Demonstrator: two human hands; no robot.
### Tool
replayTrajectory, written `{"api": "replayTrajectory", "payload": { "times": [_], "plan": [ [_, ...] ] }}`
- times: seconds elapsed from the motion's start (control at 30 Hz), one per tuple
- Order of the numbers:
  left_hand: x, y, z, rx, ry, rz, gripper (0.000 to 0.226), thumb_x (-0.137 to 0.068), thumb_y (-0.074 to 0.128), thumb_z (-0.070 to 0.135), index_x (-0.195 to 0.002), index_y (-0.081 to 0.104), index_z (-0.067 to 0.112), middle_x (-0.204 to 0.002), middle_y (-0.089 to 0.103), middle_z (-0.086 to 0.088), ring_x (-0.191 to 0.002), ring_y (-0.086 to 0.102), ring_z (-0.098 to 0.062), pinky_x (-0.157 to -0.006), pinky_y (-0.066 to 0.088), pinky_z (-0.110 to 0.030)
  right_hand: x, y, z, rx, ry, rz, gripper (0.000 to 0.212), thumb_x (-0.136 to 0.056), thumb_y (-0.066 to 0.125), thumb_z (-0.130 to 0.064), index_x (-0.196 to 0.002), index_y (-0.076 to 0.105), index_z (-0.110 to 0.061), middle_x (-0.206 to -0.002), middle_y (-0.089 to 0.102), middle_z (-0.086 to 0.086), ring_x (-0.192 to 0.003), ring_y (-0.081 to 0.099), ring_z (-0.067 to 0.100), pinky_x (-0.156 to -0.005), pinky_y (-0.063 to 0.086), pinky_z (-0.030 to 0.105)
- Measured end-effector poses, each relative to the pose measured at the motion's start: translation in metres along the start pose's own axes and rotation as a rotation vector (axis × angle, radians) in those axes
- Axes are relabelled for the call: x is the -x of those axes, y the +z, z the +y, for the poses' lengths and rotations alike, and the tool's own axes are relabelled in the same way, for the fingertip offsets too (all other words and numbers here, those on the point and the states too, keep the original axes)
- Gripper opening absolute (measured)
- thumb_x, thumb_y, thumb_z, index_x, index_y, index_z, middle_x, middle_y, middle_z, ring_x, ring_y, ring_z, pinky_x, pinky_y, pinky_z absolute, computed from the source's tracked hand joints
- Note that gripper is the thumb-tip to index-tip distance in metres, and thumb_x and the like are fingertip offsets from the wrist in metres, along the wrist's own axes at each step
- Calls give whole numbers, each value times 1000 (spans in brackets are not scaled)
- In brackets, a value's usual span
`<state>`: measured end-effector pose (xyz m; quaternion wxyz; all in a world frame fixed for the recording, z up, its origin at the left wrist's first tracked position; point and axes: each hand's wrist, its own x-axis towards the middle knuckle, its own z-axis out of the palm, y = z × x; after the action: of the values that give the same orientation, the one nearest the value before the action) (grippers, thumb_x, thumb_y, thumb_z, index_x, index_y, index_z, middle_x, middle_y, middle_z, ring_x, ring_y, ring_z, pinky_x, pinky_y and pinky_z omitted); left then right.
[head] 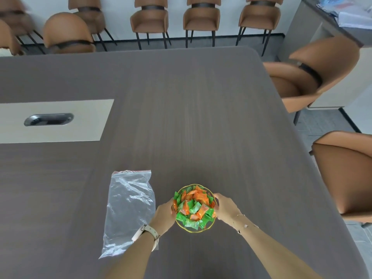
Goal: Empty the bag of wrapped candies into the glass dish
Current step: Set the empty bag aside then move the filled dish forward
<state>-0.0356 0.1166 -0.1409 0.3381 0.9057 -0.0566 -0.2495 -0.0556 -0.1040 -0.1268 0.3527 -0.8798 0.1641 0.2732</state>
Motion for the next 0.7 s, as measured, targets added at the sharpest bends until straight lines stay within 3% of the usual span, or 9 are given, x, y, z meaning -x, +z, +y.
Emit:
{"api": "replayTrajectory", "payload": {
  "times": [0.1, 0.27, 0.4, 0.57, 0.7],
  "plan": [
    [-5, -15, 20, 21, 2, 38, 20, -94, 49, 13, -107, 64, 15, -65, 57, 12, -73, 58, -19, -70, 46, -28, -1, -20, -8, -14, -9, 11, 38, -91, 47, -23, -129, 51, -15, -106, 71, 8, -82, 71, 25, -79, 60, 42],
    [-31, -34, 47, 67, -14, 92, 14, -87, 53, 15, -89, 67, 14, -77, 70, -8, -74, 63, -23, -67, 48, -27, -20, -78, -31, 54, -55, -25, 41, -88, 44, -13, -128, 50, -13, -103, 72, 14, -80, 74, 27, -79, 59, 37],
    [-77, -55, 72, 92, -22, 146, 15, -87, 55, 19, -83, 65, 9, -77, 71, -9, -67, 58, -17, -61, 42, -22, -58, -125, -54, 77, -100, -42, 47, -89, 44, -9, -136, 44, -14, -108, 71, 14, -75, 72, 22, -77, 58, 31],
    [-157, -93, 105, 69, 5, 151, 12, -84, 55, 17, -79, 63, 11, -69, 67, -9, -60, 50, -10, -57, 40, -21, -124, -183, -73, 35, -135, -28, 47, -88, 43, -9, -135, 44, -12, -81, 69, 11, -66, 67, 20, -71, 54, 28],
    [-228, -113, 122, 33, 24, 143, 13, -87, 55, 17, -81, 64, 11, -74, 69, -5, -63, 55, -13, -59, 42, -22, -185, -212, -85, 30, -158, -5, 38, -91, 42, -12, -129, 48, -9, -95, 73, 18, -69, 67, 22, -64, 53, 27]
  ]
}}
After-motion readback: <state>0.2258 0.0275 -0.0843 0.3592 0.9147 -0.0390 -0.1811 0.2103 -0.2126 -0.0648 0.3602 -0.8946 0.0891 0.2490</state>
